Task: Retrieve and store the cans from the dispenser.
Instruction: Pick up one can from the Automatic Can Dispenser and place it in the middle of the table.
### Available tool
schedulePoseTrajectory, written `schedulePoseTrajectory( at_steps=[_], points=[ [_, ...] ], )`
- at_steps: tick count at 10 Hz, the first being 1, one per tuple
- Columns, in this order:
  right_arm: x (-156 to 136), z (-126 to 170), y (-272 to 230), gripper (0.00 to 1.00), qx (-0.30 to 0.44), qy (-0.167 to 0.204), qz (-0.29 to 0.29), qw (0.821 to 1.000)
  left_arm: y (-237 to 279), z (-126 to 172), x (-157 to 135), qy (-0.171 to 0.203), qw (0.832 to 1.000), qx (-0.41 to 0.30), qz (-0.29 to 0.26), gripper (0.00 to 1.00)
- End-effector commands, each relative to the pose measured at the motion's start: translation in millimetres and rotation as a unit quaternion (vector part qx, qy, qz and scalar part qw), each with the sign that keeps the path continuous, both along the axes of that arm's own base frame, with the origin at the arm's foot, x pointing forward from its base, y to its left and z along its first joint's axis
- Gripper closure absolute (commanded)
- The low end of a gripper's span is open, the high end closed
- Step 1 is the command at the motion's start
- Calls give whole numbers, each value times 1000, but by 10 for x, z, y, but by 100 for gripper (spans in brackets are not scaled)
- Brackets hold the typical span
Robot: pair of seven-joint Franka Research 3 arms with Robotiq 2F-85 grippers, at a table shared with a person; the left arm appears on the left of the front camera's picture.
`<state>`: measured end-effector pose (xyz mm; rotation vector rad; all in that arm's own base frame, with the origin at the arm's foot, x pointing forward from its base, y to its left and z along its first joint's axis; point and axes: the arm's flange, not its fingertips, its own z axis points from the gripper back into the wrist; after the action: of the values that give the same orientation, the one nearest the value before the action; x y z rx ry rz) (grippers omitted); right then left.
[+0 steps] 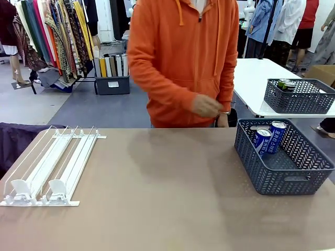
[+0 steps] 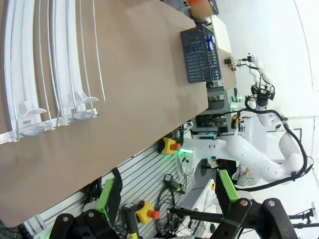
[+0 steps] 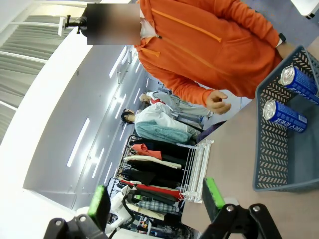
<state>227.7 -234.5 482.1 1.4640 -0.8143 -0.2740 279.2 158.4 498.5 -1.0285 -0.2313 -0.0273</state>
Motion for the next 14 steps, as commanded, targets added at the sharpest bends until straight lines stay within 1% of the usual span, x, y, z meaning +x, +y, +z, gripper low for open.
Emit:
schedulePoseTrajectory(
  at_steps=[1,14],
  points=[
    [22,31,0,0,3,-15,-4,1000,-4,19,-5,-8,1000,-9,-2,0],
    [22,31,0,0,3,-15,-4,1000,-4,19,-5,-8,1000,-9,-2,0]
  ],
)
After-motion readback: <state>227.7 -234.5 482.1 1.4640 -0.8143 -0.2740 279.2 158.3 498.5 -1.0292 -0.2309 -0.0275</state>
